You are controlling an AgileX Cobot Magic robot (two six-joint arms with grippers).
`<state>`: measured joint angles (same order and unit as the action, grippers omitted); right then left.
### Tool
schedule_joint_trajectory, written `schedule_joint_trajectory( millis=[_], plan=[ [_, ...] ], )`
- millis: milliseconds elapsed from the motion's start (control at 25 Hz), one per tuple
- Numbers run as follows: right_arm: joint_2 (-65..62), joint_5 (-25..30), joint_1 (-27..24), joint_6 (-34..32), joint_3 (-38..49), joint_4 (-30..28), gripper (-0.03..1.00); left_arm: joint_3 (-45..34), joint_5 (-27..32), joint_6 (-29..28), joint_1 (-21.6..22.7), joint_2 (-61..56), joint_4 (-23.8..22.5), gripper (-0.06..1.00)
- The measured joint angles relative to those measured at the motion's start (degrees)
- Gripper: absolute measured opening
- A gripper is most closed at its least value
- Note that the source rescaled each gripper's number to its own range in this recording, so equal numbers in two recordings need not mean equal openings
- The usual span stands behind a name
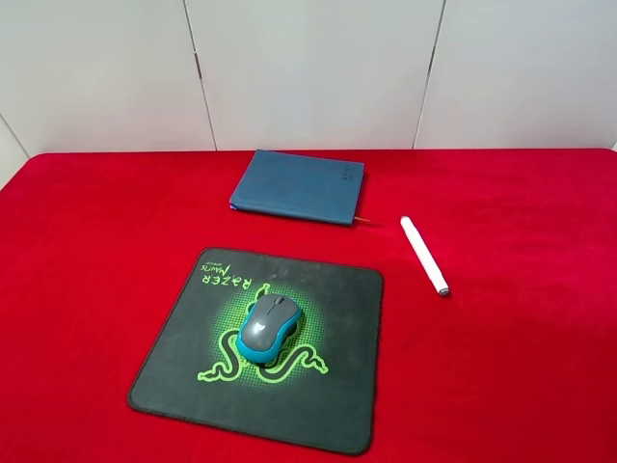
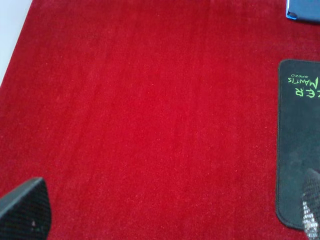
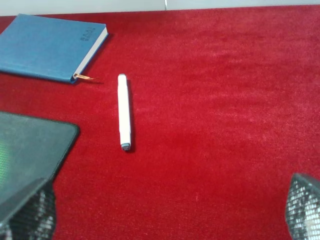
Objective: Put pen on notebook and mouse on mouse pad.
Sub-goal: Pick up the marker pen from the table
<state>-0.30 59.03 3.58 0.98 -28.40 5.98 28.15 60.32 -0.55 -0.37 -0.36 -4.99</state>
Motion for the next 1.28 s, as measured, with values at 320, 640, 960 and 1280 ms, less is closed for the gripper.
schedule_joint_trajectory(
  millis=[320,640,960,1280],
  plan=[
    [0.0,0.0,0.0,0.0,0.0,-0.4,1.00,0.0,0.0,0.0,0.1,0.0,-0.1,1.00],
    [0.0,0.0,0.0,0.0,0.0,-0.4,1.00,0.0,0.0,0.1,0.1,0.0,-0.1,1.00],
    [0.0,0.0,0.0,0.0,0.0,-0.4,1.00,0.0,0.0,0.1,0.1,0.0,-0.1,1.00],
    [10.2,-0.7,0.0,0.0,-0.4,1.4,1.00,0.0,0.0,0.1,0.1,0.0,-0.1,1.00]
  ],
)
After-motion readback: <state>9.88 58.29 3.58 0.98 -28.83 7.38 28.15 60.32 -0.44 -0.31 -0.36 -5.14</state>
